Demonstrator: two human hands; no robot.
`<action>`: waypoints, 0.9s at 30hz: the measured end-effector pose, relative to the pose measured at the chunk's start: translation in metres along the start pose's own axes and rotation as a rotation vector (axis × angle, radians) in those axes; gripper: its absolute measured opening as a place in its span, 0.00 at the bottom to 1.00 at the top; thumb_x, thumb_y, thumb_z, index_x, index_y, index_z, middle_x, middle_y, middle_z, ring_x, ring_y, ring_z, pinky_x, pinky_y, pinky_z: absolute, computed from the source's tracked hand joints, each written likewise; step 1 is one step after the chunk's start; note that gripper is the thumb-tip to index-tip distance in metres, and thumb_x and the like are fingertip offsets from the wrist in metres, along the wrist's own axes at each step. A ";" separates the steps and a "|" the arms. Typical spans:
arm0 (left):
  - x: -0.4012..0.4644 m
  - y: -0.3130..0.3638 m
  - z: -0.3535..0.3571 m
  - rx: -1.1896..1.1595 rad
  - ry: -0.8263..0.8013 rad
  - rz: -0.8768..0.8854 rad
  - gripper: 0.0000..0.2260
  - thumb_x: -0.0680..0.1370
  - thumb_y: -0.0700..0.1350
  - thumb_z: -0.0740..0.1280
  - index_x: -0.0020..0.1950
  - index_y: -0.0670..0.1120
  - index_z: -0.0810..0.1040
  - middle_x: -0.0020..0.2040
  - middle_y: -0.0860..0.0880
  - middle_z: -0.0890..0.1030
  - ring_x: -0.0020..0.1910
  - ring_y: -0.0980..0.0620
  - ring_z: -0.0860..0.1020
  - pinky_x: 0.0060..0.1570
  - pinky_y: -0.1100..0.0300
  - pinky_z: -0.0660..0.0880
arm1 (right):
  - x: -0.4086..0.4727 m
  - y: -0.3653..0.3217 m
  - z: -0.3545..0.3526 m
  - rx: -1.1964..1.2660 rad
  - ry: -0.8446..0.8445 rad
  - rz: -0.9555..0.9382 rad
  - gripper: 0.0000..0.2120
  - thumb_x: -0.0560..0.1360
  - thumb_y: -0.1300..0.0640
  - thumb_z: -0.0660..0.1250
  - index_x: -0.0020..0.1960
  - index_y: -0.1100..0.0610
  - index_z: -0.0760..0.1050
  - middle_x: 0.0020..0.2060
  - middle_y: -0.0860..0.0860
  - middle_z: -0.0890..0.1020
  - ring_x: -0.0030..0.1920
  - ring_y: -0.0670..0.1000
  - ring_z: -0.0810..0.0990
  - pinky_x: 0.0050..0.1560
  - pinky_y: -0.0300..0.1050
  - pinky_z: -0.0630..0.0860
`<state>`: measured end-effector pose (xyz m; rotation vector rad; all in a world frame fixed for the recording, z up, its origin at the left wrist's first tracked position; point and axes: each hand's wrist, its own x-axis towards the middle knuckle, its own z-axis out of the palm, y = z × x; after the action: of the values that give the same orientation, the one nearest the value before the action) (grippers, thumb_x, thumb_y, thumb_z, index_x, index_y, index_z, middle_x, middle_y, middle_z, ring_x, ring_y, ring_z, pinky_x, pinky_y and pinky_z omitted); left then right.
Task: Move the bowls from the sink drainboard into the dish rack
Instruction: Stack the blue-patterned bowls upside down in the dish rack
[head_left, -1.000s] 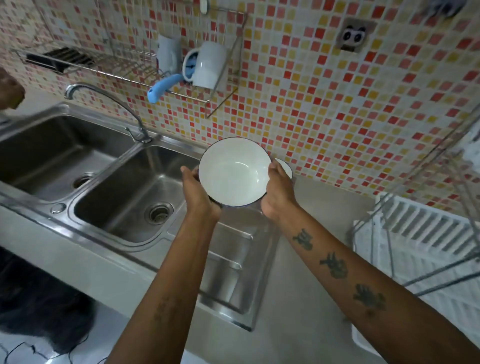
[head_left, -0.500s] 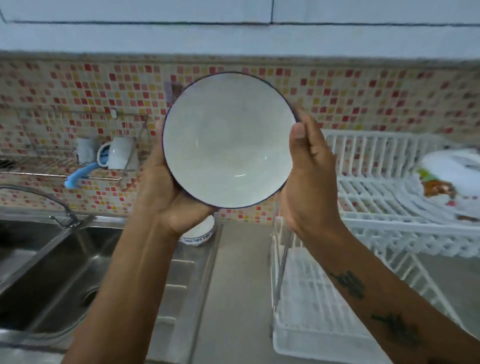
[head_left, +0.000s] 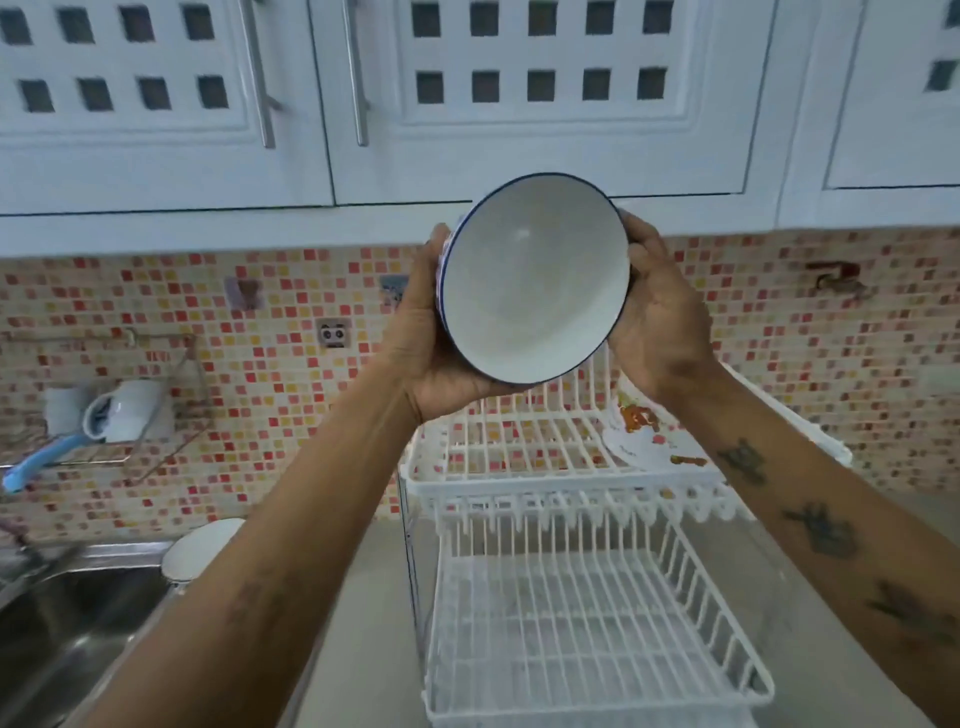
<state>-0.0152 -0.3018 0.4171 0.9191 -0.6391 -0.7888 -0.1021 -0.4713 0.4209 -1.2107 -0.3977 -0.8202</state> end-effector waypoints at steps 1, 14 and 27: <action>0.004 -0.005 0.006 0.023 0.016 -0.001 0.36 0.71 0.71 0.60 0.72 0.50 0.74 0.70 0.43 0.76 0.67 0.37 0.75 0.65 0.35 0.71 | 0.002 -0.005 -0.005 -0.018 -0.009 0.072 0.17 0.82 0.54 0.49 0.58 0.50 0.76 0.55 0.49 0.81 0.55 0.50 0.80 0.54 0.51 0.78; 0.027 -0.056 0.000 0.665 0.420 0.154 0.35 0.62 0.64 0.75 0.62 0.45 0.80 0.57 0.45 0.85 0.56 0.42 0.83 0.59 0.45 0.78 | 0.021 0.009 -0.042 -0.647 -0.216 0.660 0.28 0.78 0.34 0.46 0.50 0.53 0.76 0.38 0.48 0.79 0.42 0.47 0.73 0.56 0.46 0.64; 0.021 -0.071 -0.024 0.980 0.423 0.035 0.23 0.61 0.62 0.76 0.51 0.52 0.82 0.52 0.45 0.87 0.52 0.43 0.84 0.59 0.46 0.78 | 0.011 0.072 -0.040 -0.707 -0.444 0.897 0.48 0.53 0.23 0.68 0.66 0.50 0.72 0.64 0.51 0.79 0.64 0.54 0.76 0.69 0.56 0.69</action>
<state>-0.0074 -0.3350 0.3475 1.8960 -0.6560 -0.1839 -0.0473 -0.5040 0.3673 -2.0129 0.1332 0.1341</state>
